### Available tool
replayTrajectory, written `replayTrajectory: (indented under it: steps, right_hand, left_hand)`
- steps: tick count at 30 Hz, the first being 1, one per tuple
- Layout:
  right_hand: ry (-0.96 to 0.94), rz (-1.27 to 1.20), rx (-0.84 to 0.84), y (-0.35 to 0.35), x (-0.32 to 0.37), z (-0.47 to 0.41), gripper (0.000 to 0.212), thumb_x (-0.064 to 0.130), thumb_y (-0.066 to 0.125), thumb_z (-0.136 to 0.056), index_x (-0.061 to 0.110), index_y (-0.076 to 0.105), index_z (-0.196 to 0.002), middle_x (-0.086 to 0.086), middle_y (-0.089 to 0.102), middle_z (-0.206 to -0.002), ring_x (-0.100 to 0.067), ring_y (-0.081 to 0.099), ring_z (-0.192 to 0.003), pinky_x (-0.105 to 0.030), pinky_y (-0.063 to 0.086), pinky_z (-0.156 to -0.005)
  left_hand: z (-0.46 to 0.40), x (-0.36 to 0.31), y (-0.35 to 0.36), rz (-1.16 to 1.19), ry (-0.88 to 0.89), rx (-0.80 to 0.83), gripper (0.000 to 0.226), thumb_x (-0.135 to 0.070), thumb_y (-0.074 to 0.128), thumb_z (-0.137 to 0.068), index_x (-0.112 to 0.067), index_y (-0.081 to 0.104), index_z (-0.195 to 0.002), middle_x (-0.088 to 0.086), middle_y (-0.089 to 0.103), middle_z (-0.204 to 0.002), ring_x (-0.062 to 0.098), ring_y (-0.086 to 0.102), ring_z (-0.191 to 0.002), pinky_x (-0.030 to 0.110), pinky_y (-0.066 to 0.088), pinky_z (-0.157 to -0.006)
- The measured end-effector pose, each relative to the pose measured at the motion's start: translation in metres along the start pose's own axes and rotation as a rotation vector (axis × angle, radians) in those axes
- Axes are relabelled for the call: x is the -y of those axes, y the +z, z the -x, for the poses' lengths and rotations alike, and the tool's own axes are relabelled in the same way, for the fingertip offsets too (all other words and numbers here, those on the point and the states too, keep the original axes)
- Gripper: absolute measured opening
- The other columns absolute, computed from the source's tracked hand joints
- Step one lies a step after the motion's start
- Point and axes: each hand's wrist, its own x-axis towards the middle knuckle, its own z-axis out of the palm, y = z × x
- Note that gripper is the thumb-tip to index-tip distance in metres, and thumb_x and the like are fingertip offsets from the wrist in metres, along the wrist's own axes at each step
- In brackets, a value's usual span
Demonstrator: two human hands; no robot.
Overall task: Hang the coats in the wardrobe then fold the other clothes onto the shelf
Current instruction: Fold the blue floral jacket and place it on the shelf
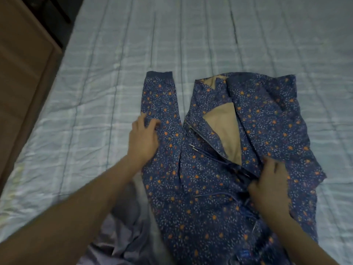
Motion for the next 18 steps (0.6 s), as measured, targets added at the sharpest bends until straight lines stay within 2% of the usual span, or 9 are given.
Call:
replayTrajectory:
  steps: [2,4,5,7,8,11,13,15,18]
  right_hand:
    - [-0.273,0.102,-0.014,0.009,0.026,-0.018,0.066,-0.006,0.061,-0.067,0.005,0.045,-0.131,-0.018,0.044,-0.129,-0.039,0.042,-0.106,-0.048,0.045,-0.077]
    - [-0.499,0.166,0.092,0.024,0.053,-0.032,0.071,0.004,0.059,-0.071,0.010,0.039,-0.139,-0.012,0.041,-0.138,-0.035,0.043,-0.114,-0.046,0.044,-0.087]
    - [-0.572,0.208,0.171,0.032,0.065,-0.037,0.072,0.013,0.058,-0.077,0.014,0.032,-0.145,-0.008,0.037,-0.143,-0.032,0.041,-0.120,-0.045,0.042,-0.093]
    - [-0.519,0.280,0.334,0.051,0.079,-0.049,0.069,0.037,0.048,-0.090,0.020,0.019,-0.149,-0.002,0.031,-0.148,-0.026,0.036,-0.129,-0.046,0.036,-0.101]
    - [-0.446,0.312,0.356,0.058,0.085,-0.055,0.067,0.047,0.045,-0.092,0.019,0.020,-0.148,-0.002,0.034,-0.145,-0.026,0.038,-0.128,-0.048,0.036,-0.099]
    - [-0.288,0.296,0.253,0.072,0.098,-0.078,0.063,0.058,0.045,-0.092,0.015,0.036,-0.136,-0.006,0.056,-0.118,-0.030,0.054,-0.105,-0.045,0.046,-0.078]
    - [-0.253,0.219,0.237,0.073,0.101,-0.094,0.051,0.049,0.045,-0.096,0.013,0.042,-0.132,-0.007,0.064,-0.098,-0.031,0.061,-0.088,-0.036,0.042,-0.064]
    - [-0.214,0.066,0.244,0.069,0.099,-0.109,0.027,0.030,0.040,-0.101,0.013,0.052,-0.118,-0.006,0.063,-0.087,-0.030,0.060,-0.082,-0.032,0.036,-0.061]
    - [-0.176,-0.183,0.137,0.046,0.087,-0.125,0.018,0.019,0.036,-0.103,0.009,0.050,-0.100,-0.006,0.054,-0.074,-0.026,0.050,-0.065,-0.034,0.033,-0.056]
  left_hand:
    - [-0.027,0.008,0.010,-0.116,0.193,0.084,0.050,-0.011,0.054,-0.091,-0.022,0.047,-0.139,0.019,0.028,-0.154,0.043,0.033,-0.135,0.056,0.037,-0.104]
    - [-0.038,0.010,0.014,-0.304,0.430,0.324,0.064,-0.016,0.047,-0.096,-0.034,0.022,-0.152,0.009,0.014,-0.162,0.034,0.019,-0.146,0.052,0.025,-0.114]
    - [-0.040,0.012,0.013,-0.402,0.460,0.419,0.066,-0.020,0.043,-0.098,-0.038,0.011,-0.153,0.005,0.008,-0.163,0.029,0.016,-0.147,0.047,0.025,-0.115]
    - [-0.039,0.023,0.002,-0.574,0.374,0.452,0.068,-0.027,0.044,-0.097,-0.040,0.007,-0.153,0.005,0.011,-0.160,0.031,0.023,-0.141,0.044,0.036,-0.103]
    - [-0.038,0.034,-0.006,-0.636,0.297,0.436,0.069,-0.029,0.047,-0.095,-0.040,0.009,-0.152,0.006,0.018,-0.156,0.033,0.029,-0.135,0.043,0.042,-0.095]
    - [-0.030,0.074,-0.043,-0.787,0.064,0.488,0.067,-0.029,0.048,-0.094,-0.037,0.017,-0.152,0.005,0.035,-0.145,0.035,0.045,-0.121,0.040,0.048,-0.081]
    - [-0.029,0.087,-0.067,-0.935,0.003,0.619,0.057,-0.029,0.042,-0.096,-0.035,0.026,-0.150,0.000,0.046,-0.140,0.028,0.057,-0.113,0.033,0.046,-0.081]
    - [-0.043,0.077,-0.086,-1.055,-0.077,0.720,0.042,-0.032,0.039,-0.096,-0.032,0.044,-0.138,-0.005,0.055,-0.132,0.018,0.059,-0.115,0.030,0.044,-0.090]
    - [-0.078,0.043,-0.092,-1.012,-0.100,0.662,0.036,-0.044,0.048,-0.091,-0.026,0.059,-0.120,-0.002,0.062,-0.122,0.021,0.061,-0.111,0.032,0.045,-0.086]
